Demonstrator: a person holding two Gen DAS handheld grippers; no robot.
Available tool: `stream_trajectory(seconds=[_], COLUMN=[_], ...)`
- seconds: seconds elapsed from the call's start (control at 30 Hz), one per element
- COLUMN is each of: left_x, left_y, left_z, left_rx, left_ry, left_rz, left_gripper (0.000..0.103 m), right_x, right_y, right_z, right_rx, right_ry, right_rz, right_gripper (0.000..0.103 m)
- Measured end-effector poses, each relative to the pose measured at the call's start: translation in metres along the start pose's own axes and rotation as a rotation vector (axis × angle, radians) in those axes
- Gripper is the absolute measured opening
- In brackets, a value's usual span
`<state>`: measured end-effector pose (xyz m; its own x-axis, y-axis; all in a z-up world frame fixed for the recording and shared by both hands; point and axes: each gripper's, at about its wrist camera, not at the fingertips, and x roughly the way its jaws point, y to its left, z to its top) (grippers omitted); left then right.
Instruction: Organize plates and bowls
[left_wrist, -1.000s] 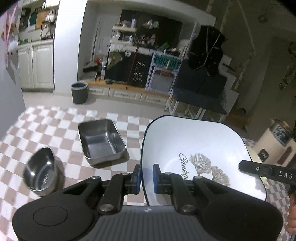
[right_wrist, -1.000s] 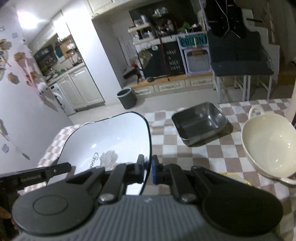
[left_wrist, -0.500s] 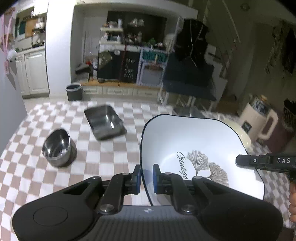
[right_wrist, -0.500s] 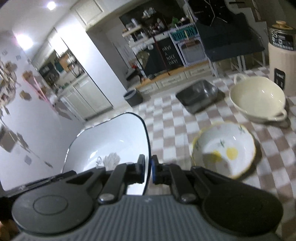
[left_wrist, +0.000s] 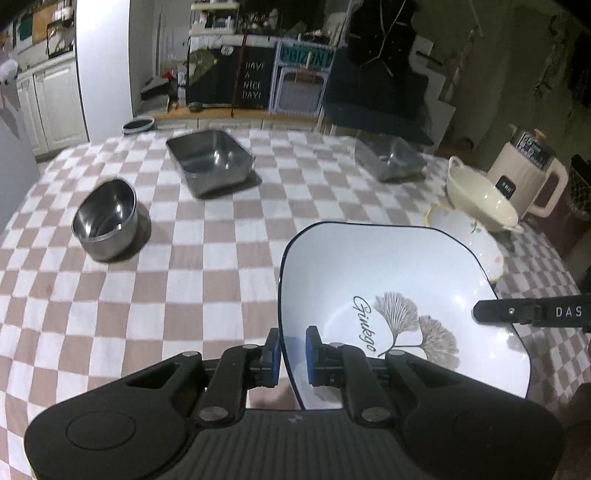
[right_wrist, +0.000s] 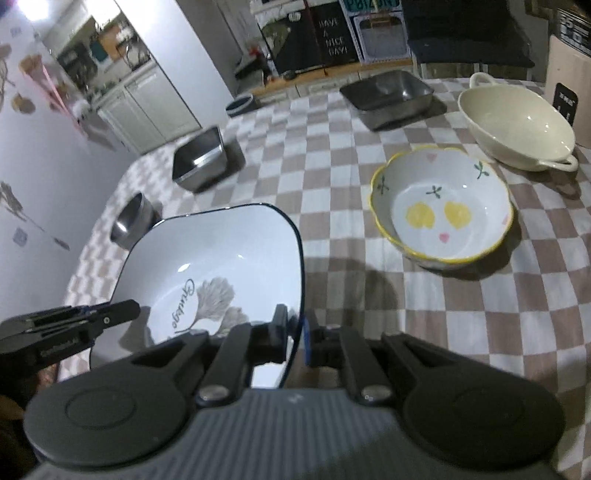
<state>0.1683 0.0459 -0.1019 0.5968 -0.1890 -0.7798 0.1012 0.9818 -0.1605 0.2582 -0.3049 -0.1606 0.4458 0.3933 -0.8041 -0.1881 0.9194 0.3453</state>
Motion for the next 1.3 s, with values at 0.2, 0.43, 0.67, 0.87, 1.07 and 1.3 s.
stream_trajectory(seconds=[0.2, 0.43, 0.67, 0.87, 1.07, 1.3], left_x=[0.014, 0.027, 0.037, 0.049, 0.057, 0.062], left_y=[0.012, 0.018, 0.029, 0.03, 0.032, 0.034], left_z=[-0.004, -0.003, -0.004, -0.005, -0.006, -0.006], left_rx=[-0.037, -0.045, -0.102, -0.102, -0.104, -0.096], left_ry=[0.035, 0.044, 0.045, 0.056, 0.074, 0.085], left_rz=[0.022, 0.031, 0.031, 0.052, 0.058, 0.079], left_gripper=[0.016, 0.018, 0.019, 0.021, 0.023, 0.023], right_x=[0.009, 0.016, 0.021, 0.03, 0.038, 0.044], right_y=[0.013, 0.02, 0.026, 0.032, 0.035, 0.039], right_z=[-0.003, -0.001, -0.002, 0.0, 0.004, 0.007], right_rx=[-0.034, -0.057, -0.086, -0.11, -0.127, -0.151], right_ry=[0.041, 0.044, 0.063, 0.074, 0.069, 0.075], right_rz=[-0.018, -0.039, -0.049, -0.077, -0.102, -0.113], right_gripper=[0.01, 0.01, 0.01, 0.01, 0.01, 0.009])
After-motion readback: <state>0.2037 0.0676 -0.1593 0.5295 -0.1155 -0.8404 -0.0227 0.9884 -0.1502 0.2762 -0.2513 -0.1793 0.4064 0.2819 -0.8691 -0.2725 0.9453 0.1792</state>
